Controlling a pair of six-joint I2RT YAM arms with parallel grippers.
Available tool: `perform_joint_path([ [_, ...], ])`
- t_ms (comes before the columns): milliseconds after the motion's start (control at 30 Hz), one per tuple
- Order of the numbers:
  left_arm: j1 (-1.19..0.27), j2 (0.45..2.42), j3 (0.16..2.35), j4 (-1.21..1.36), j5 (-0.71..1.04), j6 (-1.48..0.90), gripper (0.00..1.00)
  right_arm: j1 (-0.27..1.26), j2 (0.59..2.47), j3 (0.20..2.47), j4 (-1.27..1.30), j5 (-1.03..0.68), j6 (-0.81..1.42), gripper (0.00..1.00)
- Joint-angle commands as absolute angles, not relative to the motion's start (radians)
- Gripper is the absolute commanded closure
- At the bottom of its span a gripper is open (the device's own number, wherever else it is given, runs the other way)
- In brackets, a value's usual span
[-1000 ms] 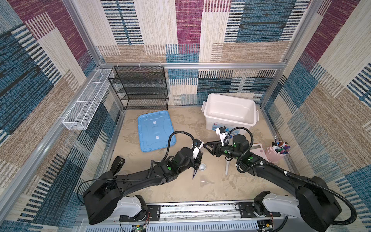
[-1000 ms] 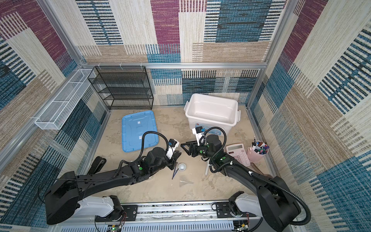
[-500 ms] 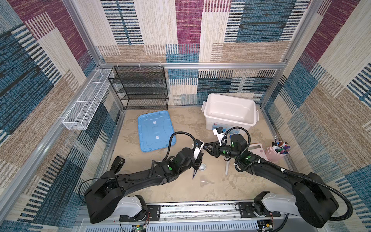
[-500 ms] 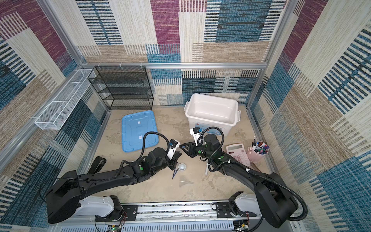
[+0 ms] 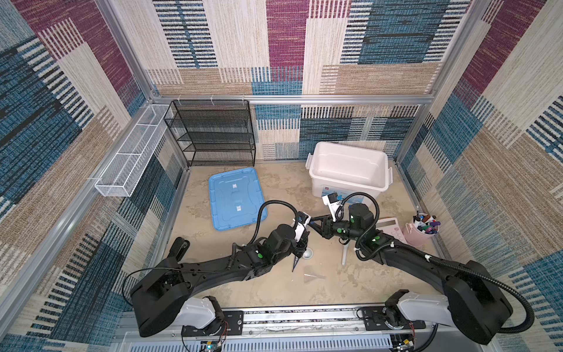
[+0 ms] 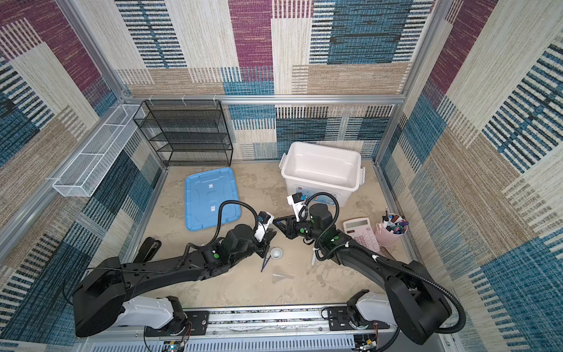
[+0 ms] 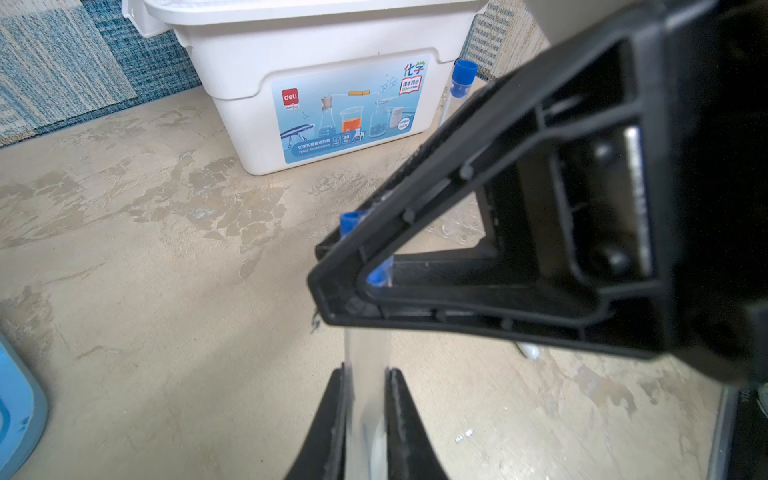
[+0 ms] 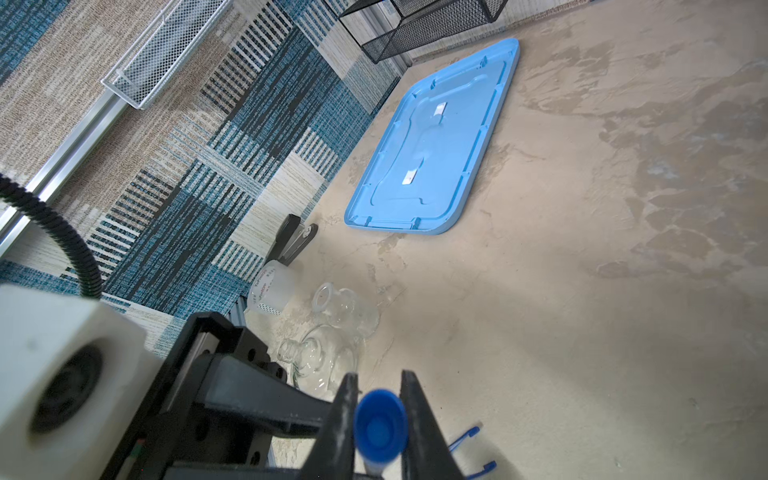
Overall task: Organize the chemistry lab equipment
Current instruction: 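Grasp the tube's blue cap with the right gripper above the left gripper, then open the left gripper to release the tube while the right gripper holds it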
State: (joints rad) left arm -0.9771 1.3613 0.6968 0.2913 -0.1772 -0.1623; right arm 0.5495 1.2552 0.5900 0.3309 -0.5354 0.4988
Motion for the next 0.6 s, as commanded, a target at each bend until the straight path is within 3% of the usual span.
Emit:
perform_joint_path([
  [0, -0.976, 1.358, 0.701, 0.327, -0.189, -0.149, 0.88, 0.553, 1.246, 0.599, 0.328, -0.522, 0.489, 0.82],
  [133, -0.976, 1.362, 0.702, 0.323, -0.194, -0.155, 0.85, 0.554, 1.23, 0.595, 0.311, -0.502, 0.481, 0.83],
  [567, -0.977, 1.289, 0.63, 0.324, -0.293, -0.181, 0.3, 0.553, 1.036, 0.586, 0.101, -0.28, 0.42, 0.84],
])
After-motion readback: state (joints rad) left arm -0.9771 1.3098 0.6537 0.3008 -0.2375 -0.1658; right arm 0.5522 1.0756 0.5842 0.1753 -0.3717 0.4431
